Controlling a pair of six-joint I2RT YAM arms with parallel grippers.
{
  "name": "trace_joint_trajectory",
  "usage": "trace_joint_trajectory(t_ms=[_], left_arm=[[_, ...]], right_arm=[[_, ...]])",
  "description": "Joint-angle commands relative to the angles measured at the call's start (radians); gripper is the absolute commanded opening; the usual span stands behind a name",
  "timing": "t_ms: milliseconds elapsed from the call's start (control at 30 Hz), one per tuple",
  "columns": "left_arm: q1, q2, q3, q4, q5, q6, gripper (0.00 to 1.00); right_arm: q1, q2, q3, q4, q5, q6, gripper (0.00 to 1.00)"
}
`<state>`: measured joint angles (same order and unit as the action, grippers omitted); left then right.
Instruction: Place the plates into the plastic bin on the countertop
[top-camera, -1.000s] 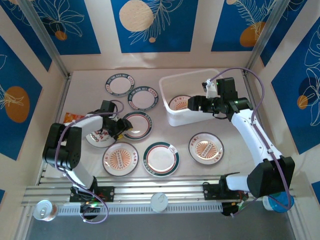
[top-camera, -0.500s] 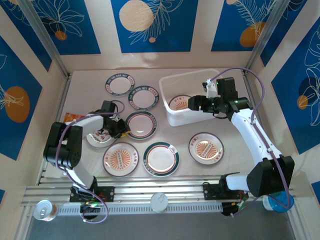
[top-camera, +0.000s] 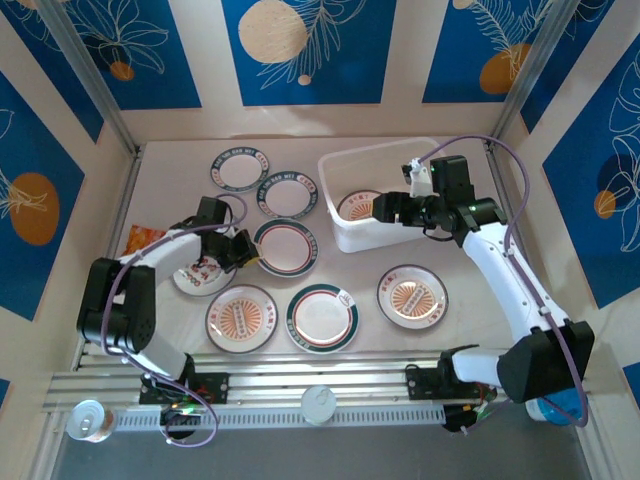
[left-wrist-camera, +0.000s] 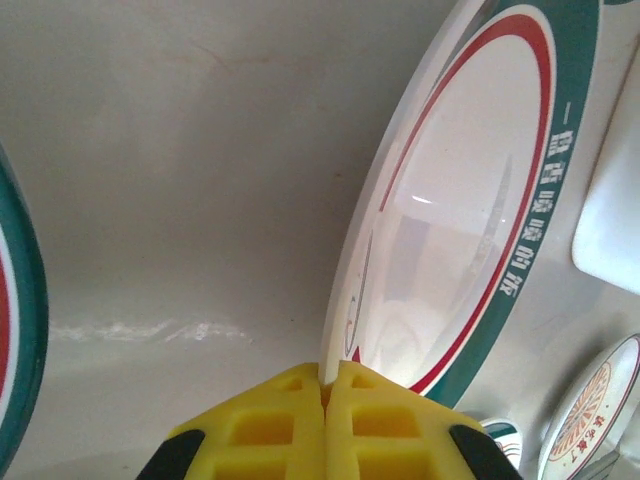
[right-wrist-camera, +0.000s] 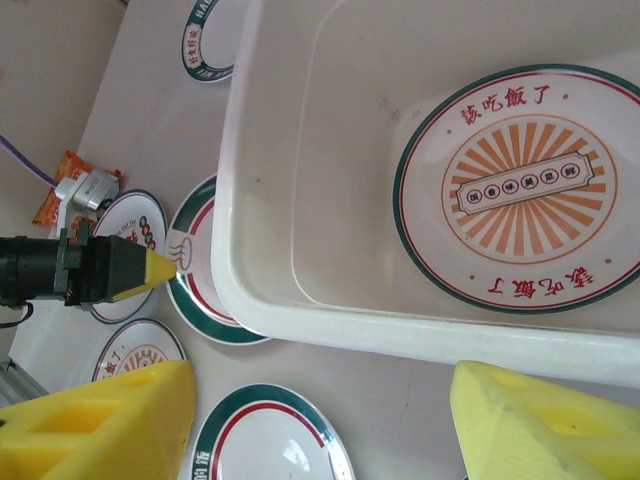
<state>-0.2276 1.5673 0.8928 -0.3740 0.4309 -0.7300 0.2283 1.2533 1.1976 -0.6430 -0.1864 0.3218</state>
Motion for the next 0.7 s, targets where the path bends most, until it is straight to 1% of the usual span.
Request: trace_joint_trajectory(t_ms=[0, 267, 467, 667], left_arm=[[-0.012, -0.049, -0.005, -0.007, 0.033, 0.028, 0.0], [-0.012, -0.135, 0.033, -0.1, 0.032, 0.118, 0.0], [-0.011, -0.189, 0.044, -0.115, 0.044, 0.137, 0.0], [-0.01, -0.192, 0.056, -0.119, 0.078, 0.152, 0.0]], right_arm=[[0.009, -0.036, 0.003, -0.008, 0.001, 0.02, 0.69], [0.017, -0.052, -0.007, 0.001, -0.075, 0.055, 0.69], [0.049, -0.051, -0.014, 0.002, -0.084, 0.071, 0.69], [0.075, -0.048, -0.015, 0.009, -0.072, 0.086, 0.69]])
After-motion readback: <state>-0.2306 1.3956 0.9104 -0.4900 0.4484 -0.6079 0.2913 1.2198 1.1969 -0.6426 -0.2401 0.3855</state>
